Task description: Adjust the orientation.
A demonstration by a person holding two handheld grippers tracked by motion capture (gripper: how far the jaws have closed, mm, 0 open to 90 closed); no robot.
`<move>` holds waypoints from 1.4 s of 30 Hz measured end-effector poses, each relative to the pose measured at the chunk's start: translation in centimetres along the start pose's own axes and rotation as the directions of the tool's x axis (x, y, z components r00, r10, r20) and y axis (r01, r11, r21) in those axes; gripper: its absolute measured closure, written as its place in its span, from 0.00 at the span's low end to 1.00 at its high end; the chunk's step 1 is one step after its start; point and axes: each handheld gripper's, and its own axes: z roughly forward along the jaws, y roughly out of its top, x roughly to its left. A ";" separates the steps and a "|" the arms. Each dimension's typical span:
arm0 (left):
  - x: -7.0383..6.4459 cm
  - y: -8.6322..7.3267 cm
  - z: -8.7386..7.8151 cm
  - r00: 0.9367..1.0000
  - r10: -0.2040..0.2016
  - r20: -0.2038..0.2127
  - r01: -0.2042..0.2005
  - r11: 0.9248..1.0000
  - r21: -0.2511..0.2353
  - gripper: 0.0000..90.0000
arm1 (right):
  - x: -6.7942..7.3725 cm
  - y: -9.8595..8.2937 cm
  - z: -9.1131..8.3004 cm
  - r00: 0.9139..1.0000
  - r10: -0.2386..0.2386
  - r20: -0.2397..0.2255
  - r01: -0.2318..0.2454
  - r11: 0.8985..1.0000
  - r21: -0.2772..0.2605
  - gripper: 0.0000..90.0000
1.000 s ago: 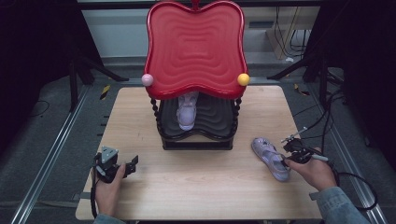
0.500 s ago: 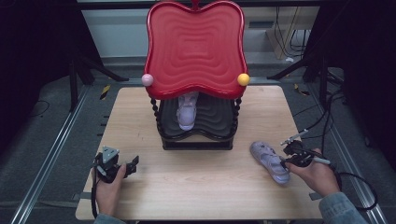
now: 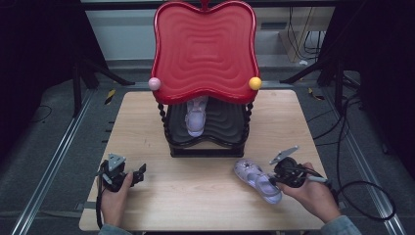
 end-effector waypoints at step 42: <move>0.1 0.0 0.1 1.000 0.004 -0.008 -0.003 1.000 0.011 0.11 | 4.2 4.3 -1.3 0.998 -0.059 -0.025 0.056 0.992 -0.112 0.68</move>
